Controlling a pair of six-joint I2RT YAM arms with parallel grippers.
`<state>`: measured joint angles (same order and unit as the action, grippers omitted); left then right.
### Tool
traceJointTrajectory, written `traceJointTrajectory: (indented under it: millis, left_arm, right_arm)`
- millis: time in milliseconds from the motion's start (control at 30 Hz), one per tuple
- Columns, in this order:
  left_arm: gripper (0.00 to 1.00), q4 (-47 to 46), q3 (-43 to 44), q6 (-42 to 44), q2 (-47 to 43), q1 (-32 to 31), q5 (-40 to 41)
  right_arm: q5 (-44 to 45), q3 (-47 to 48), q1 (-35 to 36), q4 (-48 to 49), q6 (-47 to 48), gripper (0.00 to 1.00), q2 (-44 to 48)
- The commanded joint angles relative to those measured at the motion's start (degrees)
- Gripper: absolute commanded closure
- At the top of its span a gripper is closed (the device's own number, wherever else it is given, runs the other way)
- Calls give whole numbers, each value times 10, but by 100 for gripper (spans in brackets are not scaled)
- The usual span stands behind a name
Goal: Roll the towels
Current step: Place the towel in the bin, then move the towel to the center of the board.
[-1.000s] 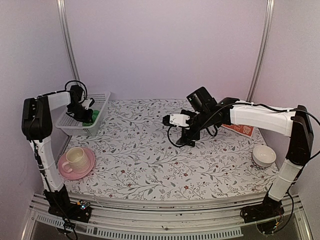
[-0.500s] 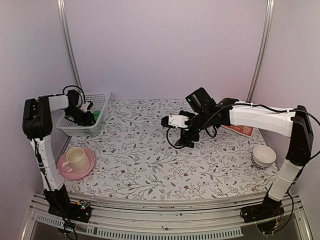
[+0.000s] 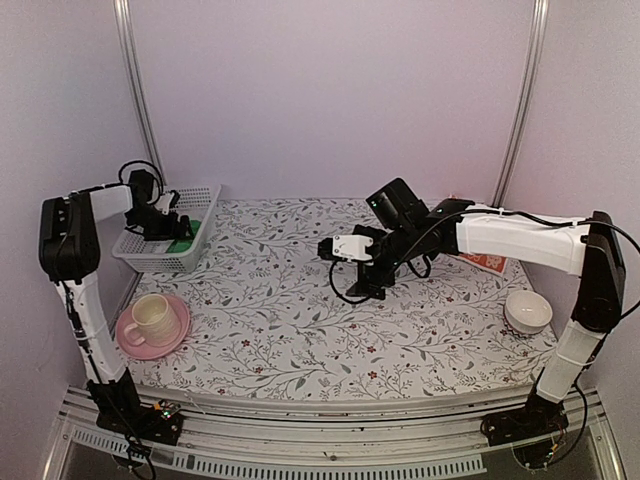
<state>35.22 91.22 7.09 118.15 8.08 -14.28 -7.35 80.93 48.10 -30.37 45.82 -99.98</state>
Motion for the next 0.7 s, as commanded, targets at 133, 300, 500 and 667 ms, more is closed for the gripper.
traceJointTrajectory:
  millis: [133, 300, 500, 667]
  left_arm:
    - [3, -38, -2, -23, -49, 4, 14]
    - [16, -60, -16, -26, -82, -3, -23]
    - [43, -48, -7, -30, -43, -7, -74]
    - [44, -42, 3, -36, -23, -18, -67]
  right_arm:
    - [11, -6, 4, 11, -1, 1, -12]
    - [14, -6, 5, 13, -3, 1, -13]
    - [17, -6, 5, 15, -4, 1, -12]
    - [20, -6, 5, 17, -4, 1, -12]
